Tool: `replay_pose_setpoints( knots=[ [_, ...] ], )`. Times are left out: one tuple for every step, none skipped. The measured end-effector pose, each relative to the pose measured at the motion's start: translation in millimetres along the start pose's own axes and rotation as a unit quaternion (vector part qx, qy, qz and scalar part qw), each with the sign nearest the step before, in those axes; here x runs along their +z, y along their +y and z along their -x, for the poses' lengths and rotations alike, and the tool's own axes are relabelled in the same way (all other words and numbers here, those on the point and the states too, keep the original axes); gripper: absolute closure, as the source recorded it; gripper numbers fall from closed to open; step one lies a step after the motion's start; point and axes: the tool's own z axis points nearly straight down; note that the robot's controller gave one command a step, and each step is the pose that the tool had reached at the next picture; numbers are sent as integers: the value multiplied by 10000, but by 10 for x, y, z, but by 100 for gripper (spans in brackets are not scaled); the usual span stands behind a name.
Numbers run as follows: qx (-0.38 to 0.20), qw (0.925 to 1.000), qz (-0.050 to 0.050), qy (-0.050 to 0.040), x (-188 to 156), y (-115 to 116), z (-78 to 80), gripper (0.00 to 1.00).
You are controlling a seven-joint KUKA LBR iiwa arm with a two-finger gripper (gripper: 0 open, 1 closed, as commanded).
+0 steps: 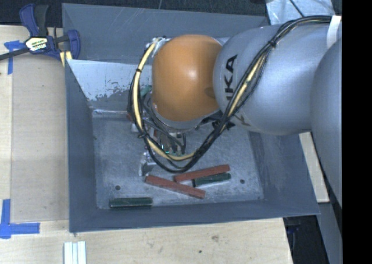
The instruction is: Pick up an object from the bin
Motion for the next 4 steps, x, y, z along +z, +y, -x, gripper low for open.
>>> replay_pose_setpoints(
  knots=[
    [13, 10000, 9, -40, -44, -8, 20, 0],
    [133, 9999, 21, -68, 478, -266, 16, 0],
    [477, 9989, 6, -30, 891, -578, 15, 0],
    [695, 9976, 26, -45, 951, -785, -1, 0]
  ],
)
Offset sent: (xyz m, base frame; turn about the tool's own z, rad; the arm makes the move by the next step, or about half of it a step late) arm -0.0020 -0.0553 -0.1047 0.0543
